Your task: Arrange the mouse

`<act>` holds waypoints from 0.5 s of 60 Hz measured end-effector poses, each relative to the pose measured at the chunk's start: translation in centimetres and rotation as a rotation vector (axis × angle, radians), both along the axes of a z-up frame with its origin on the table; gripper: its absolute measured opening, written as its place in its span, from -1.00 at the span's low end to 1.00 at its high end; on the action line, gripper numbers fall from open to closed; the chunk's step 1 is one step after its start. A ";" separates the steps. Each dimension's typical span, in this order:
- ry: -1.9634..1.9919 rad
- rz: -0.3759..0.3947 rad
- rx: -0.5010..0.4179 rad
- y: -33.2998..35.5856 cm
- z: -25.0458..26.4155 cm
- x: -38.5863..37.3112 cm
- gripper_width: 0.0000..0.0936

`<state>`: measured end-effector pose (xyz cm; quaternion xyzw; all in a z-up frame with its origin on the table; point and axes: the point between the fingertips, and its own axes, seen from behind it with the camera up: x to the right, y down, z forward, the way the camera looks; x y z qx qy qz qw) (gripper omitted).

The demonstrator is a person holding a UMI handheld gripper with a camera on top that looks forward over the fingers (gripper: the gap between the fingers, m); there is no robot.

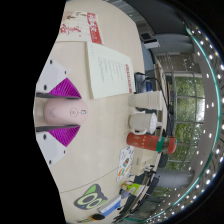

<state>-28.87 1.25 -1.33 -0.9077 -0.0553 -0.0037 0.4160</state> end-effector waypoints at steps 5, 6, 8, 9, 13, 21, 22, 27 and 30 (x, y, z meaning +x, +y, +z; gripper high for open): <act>0.001 0.030 -0.003 -0.2 0.4 0.2 -0.31; 0.002 0.034 -0.001 -0.2 0.6 0.2 -0.31; 0.003 0.038 0.012 -0.2 1.4 0.5 -0.31; 0.005 0.043 0.020 -0.3 2.0 0.6 -0.32; 0.019 0.057 0.060 -0.2 5.0 1.3 -0.32; 0.075 0.077 0.188 0.2 14.1 5.6 -0.32; 0.075 0.071 0.205 0.4 15.5 6.5 -0.32; 0.096 0.041 0.287 1.5 20.5 12.5 -0.32; 0.095 0.025 0.311 2.6 22.0 16.2 -0.32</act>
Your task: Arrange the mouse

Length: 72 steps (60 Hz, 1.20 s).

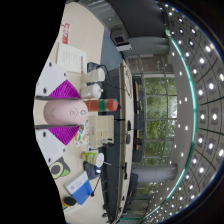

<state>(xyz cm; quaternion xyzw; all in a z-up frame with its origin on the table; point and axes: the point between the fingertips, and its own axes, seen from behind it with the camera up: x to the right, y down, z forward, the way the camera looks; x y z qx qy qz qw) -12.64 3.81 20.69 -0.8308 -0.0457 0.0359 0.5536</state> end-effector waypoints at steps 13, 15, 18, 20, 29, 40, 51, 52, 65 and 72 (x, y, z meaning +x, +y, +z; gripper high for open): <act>-0.015 -0.088 -0.059 3.4 -4.7 16.4 -0.33; -0.014 -0.089 -0.079 3.8 -7.1 18.0 -0.33; -0.028 -0.085 -0.112 4.2 -9.7 19.8 -0.32; -0.042 -0.086 -0.137 4.4 -11.9 20.8 -0.32; -0.023 -0.075 -0.215 4.8 -18.7 22.7 -0.24; 0.039 -0.072 -0.274 4.0 -21.1 23.3 0.26; 0.005 -0.094 -0.252 1.2 -16.9 23.5 0.82; -0.002 -0.097 -0.247 0.8 -16.2 23.4 0.83; -0.049 -0.141 -0.217 -8.4 -8.1 21.1 0.82; -0.066 -0.160 -0.190 -14.8 -4.1 19.3 0.83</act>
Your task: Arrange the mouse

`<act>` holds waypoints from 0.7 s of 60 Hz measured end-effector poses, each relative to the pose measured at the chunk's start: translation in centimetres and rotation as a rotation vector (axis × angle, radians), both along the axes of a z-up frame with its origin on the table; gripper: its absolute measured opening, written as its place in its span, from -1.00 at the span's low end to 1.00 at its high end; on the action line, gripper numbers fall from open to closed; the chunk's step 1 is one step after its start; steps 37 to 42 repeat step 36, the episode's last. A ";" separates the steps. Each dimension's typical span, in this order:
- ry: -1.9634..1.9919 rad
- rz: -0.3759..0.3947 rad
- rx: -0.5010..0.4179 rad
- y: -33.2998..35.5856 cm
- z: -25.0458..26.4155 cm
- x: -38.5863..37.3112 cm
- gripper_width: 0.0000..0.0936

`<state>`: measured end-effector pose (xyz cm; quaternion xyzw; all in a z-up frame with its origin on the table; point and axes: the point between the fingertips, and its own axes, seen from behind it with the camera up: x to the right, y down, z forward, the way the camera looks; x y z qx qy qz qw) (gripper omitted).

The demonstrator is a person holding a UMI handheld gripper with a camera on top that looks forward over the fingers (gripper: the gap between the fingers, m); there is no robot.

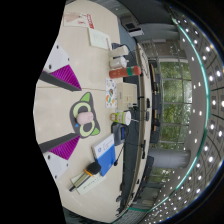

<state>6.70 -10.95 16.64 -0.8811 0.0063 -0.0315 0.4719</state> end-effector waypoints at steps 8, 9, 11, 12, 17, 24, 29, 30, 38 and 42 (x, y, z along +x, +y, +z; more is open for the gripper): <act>-0.020 -0.007 0.021 -6.8 3.2 -2.0 0.83; -0.023 -0.009 0.025 -7.6 3.5 -2.3 0.83; -0.028 -0.007 0.029 -9.0 4.1 -2.9 0.83; -0.030 -0.005 0.030 -9.7 4.3 -3.2 0.83; -0.043 0.005 0.034 -12.6 5.0 -4.3 0.83; -0.031 0.001 0.031 -15.5 5.1 -5.2 0.83; -0.033 0.004 0.018 -16.8 5.1 -5.5 0.83; -0.029 0.004 0.018 -17.0 5.1 -5.6 0.83; -0.037 0.002 0.010 -17.6 4.8 -5.7 0.83; -0.037 0.002 0.010 -17.6 4.8 -5.7 0.83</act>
